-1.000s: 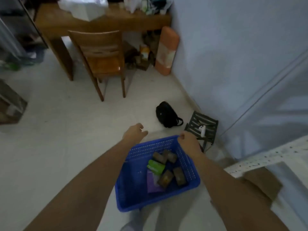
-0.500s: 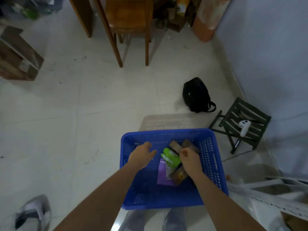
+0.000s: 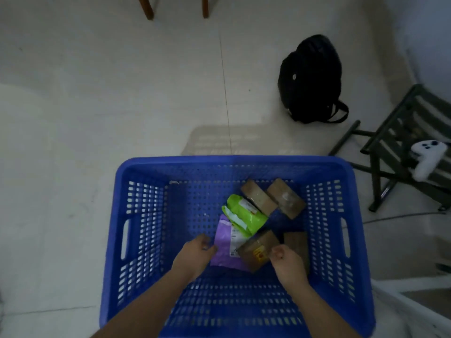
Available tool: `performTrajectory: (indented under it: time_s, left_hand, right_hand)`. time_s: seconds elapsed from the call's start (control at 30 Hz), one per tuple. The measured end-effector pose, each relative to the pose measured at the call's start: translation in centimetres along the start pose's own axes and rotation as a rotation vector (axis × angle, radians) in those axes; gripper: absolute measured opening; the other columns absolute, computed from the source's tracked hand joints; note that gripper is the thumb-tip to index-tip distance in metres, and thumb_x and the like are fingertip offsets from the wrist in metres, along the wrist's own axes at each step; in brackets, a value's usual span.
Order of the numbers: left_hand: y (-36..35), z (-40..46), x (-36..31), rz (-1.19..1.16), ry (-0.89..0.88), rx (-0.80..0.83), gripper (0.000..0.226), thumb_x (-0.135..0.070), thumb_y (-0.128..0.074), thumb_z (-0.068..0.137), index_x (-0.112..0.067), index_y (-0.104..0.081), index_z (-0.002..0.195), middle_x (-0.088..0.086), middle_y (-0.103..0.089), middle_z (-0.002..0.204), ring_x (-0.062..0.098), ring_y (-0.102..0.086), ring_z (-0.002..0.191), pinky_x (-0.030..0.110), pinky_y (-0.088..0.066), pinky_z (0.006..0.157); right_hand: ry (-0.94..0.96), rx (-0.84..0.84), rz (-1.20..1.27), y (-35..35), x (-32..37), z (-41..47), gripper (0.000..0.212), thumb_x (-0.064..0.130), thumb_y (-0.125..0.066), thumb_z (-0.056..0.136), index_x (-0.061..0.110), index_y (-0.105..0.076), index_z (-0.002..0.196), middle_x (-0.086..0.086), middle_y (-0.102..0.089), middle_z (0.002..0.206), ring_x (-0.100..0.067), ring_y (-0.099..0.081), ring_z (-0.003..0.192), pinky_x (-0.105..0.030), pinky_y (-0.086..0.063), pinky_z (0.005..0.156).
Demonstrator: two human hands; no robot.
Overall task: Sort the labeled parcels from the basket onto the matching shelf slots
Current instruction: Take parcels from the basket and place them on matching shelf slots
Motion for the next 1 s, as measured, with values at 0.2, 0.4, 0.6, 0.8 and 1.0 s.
performTrajectory:
  time_s: [0.2, 0.4, 0.6, 0.8, 1.0]
  left_hand:
    - [-5.7, 5.6, 4.8, -0.069, 0.058, 0.11, 0.036, -0.034, -0.054, 0.092, -0.014, -0.052, 0.122, 0.008, -0.061, 0.117, 0.026, -0.058, 0.105, 0.036, -0.046, 0.091]
    - [-8.4, 10.0, 8.5, -0.205, 0.139, 0.088, 0.031, -0.028, -0.058, 0.092, -0.012, -0.056, 0.118, 0.005, -0.059, 0.11, 0.021, -0.056, 0.102, 0.028, -0.042, 0.083]
    - [-9.6, 12.3, 11.7, -0.221, 0.167, 0.057, 0.016, -0.024, -0.057, 0.092, -0.01, -0.058, 0.099, 0.007, -0.059, 0.098, 0.02, -0.055, 0.092, 0.029, -0.039, 0.08]
    - [-9.6, 12.4, 11.4, -0.217, 0.148, 0.053, 0.019, -0.027, -0.059, 0.09, -0.008, -0.058, 0.086, 0.006, -0.058, 0.083, 0.02, -0.053, 0.08, 0.03, -0.039, 0.071]
    - [-6.2, 10.0, 6.1, -0.235, 0.078, 0.007, 0.018, -0.025, -0.052, 0.094, -0.009, -0.056, 0.089, 0.003, -0.053, 0.078, 0.021, -0.05, 0.08, 0.029, -0.038, 0.063]
  right_hand:
    - [-0.131, 0.048, -0.026, -4.7, -5.8, 6.8, 0.014, 0.017, -0.048, 0.096, 0.01, -0.055, 0.087, -0.016, -0.063, 0.094, -0.026, -0.057, 0.086, -0.041, -0.047, 0.082]
    - [-0.304, 0.003, 0.06, -9.3, -9.9, 13.4, 0.052, 0.035, -0.053, 0.093, 0.005, -0.046, 0.136, -0.017, -0.051, 0.132, -0.033, -0.052, 0.112, -0.03, -0.041, 0.085]
    - [-0.523, -0.193, 0.15, -12.2, -10.8, 15.7, 0.102, 0.05, -0.067, 0.079, 0.007, -0.002, 0.145, -0.021, -0.019, 0.143, -0.041, -0.033, 0.128, -0.044, -0.042, 0.095]
    - [-0.486, -0.176, 0.218, -12.6, -11.4, 16.1, 0.094, 0.04, -0.07, 0.079, 0.018, -0.006, 0.144, -0.021, -0.023, 0.138, -0.041, -0.041, 0.12, -0.044, -0.048, 0.089]
    - [-0.394, 0.027, 0.849, -11.3, -9.6, 11.0, 0.043, 0.027, -0.061, 0.083, 0.016, -0.055, 0.124, -0.015, -0.064, 0.11, -0.031, -0.062, 0.094, -0.04, -0.052, 0.08]
Point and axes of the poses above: each hand's wrist, its own z-axis towards the middle knuckle, its own y-axis out of the back of the hand, x = y × z, the point moved 8 cm from there along z, towards the middle knuckle
